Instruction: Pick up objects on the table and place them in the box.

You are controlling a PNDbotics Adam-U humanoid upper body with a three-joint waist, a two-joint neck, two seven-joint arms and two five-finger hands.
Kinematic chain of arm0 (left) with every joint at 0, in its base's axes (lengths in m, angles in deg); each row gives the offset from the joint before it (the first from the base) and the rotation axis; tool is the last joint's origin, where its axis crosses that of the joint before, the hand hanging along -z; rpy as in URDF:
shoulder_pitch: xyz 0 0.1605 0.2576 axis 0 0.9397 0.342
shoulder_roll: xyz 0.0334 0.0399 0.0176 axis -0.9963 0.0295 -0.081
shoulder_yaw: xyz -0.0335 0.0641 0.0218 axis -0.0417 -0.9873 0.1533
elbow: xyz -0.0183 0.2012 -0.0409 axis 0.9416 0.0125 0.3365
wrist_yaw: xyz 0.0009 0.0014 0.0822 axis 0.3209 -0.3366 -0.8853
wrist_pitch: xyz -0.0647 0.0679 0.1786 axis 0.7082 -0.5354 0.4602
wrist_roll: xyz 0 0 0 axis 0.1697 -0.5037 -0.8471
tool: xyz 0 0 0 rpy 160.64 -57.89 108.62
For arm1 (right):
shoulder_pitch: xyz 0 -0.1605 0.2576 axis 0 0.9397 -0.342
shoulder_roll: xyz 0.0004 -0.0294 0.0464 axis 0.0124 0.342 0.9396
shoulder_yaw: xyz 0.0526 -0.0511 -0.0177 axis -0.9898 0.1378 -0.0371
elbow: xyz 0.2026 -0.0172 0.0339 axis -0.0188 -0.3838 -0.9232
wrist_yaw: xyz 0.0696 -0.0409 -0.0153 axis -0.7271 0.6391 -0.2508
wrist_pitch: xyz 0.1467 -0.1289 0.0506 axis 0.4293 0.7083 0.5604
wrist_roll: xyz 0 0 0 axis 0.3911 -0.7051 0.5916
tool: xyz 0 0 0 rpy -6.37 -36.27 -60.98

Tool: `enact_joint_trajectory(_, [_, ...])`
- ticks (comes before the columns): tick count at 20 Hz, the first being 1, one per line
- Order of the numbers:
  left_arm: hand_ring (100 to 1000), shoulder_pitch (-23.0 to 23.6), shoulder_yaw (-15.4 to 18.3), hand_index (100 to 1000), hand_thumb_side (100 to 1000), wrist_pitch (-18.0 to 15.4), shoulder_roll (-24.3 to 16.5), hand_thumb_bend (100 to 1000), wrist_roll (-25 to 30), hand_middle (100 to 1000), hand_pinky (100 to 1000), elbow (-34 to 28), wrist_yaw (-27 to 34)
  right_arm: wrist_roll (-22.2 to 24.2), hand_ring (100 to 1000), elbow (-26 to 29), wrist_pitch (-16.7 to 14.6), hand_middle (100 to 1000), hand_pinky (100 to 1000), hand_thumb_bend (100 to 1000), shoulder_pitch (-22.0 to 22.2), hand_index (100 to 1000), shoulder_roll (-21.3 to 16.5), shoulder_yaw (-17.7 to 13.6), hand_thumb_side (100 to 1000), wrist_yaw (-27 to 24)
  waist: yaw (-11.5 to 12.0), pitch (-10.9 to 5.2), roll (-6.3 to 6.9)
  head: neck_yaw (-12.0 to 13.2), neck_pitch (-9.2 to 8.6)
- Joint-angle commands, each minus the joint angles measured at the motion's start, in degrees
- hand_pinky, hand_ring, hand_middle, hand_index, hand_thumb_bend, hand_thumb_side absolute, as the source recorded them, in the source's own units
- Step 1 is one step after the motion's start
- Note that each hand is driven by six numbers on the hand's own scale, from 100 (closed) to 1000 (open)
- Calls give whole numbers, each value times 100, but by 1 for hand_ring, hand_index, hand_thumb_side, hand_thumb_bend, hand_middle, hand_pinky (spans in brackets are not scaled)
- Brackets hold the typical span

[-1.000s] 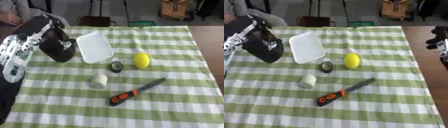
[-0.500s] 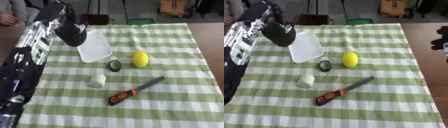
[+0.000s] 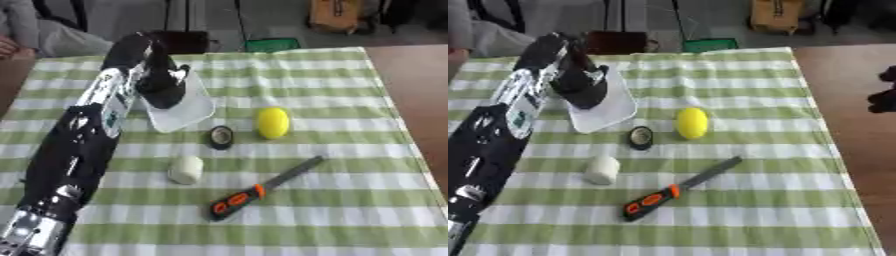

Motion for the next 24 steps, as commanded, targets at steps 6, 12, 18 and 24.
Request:
enact_joint_trajectory(6, [587,-52,-21,839,692,-383,-34,487,-737,699,484,295,601,32,603,131,-6,691,583,201,-58,757,-93,-21,610,27,-35,-83,-3,-11,-72])
enact_joint_trajectory(12, [778,-119,-258,890,815,-805,-235,673,-709,803,719,-145,968,26,603,131,12,691,583,200,-48,757,-97,-27,609,24,-4,-113,6,-28,-56])
enact_joint_trajectory(18, [839,-217,-320,912,847,-976,-533,760,-470,850,796,-1288,986,16,603,131,21,692,584,200,-19,757,-103,-37,609,13,37,-171,-10,-50,-22])
enact_joint_trajectory(24, [779,-43,-212,882,763,-859,-769,737,-402,795,686,-2614,1386,-4,602,131,19,692,584,200,18,757,-107,-56,608,9,101,-198,-47,-87,-10])
